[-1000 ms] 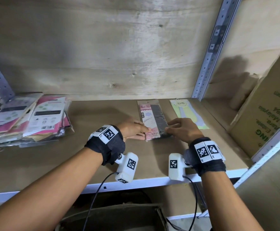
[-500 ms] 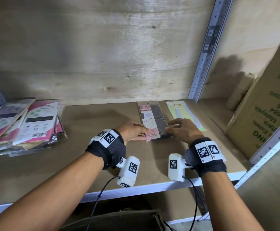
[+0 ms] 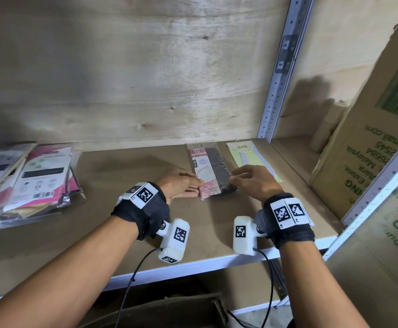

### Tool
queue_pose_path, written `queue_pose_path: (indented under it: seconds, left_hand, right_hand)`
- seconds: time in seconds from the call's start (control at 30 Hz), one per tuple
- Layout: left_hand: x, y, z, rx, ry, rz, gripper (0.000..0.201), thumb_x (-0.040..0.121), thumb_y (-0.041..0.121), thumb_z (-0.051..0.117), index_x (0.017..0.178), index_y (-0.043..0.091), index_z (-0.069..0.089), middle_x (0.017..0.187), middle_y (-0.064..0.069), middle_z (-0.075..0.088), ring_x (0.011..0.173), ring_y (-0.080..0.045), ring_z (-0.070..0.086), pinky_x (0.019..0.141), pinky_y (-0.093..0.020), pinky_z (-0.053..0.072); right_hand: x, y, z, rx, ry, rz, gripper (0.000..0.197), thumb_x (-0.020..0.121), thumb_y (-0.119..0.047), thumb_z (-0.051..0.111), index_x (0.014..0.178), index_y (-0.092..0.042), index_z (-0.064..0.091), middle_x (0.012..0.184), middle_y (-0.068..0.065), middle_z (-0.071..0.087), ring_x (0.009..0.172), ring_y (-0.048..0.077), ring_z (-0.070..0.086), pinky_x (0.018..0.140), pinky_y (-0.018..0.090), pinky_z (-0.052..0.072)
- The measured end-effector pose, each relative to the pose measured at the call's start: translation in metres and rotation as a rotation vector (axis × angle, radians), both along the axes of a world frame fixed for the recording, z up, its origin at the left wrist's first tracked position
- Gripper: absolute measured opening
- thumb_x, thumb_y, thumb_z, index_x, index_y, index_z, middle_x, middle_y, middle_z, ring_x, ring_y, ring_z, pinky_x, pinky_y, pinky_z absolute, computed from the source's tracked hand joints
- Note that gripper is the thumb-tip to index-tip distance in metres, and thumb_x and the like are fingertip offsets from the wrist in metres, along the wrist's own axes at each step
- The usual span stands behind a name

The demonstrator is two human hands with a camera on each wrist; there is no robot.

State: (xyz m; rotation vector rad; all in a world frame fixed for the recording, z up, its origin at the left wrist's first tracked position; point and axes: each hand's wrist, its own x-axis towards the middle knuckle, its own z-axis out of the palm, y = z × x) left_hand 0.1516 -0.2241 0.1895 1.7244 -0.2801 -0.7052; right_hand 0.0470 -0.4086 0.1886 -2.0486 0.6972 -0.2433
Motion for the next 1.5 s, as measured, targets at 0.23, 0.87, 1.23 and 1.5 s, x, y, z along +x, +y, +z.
queue_pose_path:
  seconds: [0.23,0.87,1.23,1.5]
  left_hand:
    - [0.005,0.028,0.008,0.002,-0.054,0.041,0.006,0.089,0.003,0.068,0.095,0.003,0.069,0.105,-0.021,0.069,0.089,-0.026,0.067,0.079,-0.03,0.06]
    - [0.059,0.252,0.037,-0.036,-0.35,0.49,0.025,0.097,0.028,0.059,0.089,0.008,0.073,0.082,-0.008,0.075,0.062,-0.016,0.064,0.054,-0.021,0.047]
    - [0.077,0.317,0.032,-0.008,-0.373,0.583,0.025,0.094,0.033,0.06,0.079,0.02,0.075,0.071,0.007,0.076,0.064,-0.014,0.068,0.067,-0.031,0.051]
    - [0.091,0.337,0.019,-0.035,-0.295,0.583,0.02,0.091,0.028,0.065,0.078,0.016,0.075,0.072,0.0,0.077,0.067,-0.016,0.069,0.076,-0.034,0.059]
  right_hand:
    - [-0.001,0.02,0.016,-0.044,-0.09,0.018,0.017,0.086,-0.024,0.072,0.101,-0.019,0.071,0.094,0.001,0.075,0.084,0.016,0.07,0.079,0.033,0.059]
    - [0.08,0.208,0.042,0.254,-0.007,0.424,0.009,0.095,-0.009,0.06,0.103,-0.006,0.06,0.08,0.01,0.065,0.061,0.02,0.06,0.047,0.021,0.046]
    - [0.193,0.318,0.025,0.127,0.008,0.443,0.028,0.087,-0.038,0.072,0.078,-0.017,0.056,0.075,0.0,0.06,0.056,0.008,0.062,0.045,0.019,0.048]
    - [0.228,0.34,0.003,0.118,0.113,0.43,0.064,0.066,-0.024,0.09,0.118,0.001,0.06,0.113,0.013,0.07,0.1,0.032,0.069,0.081,0.048,0.059]
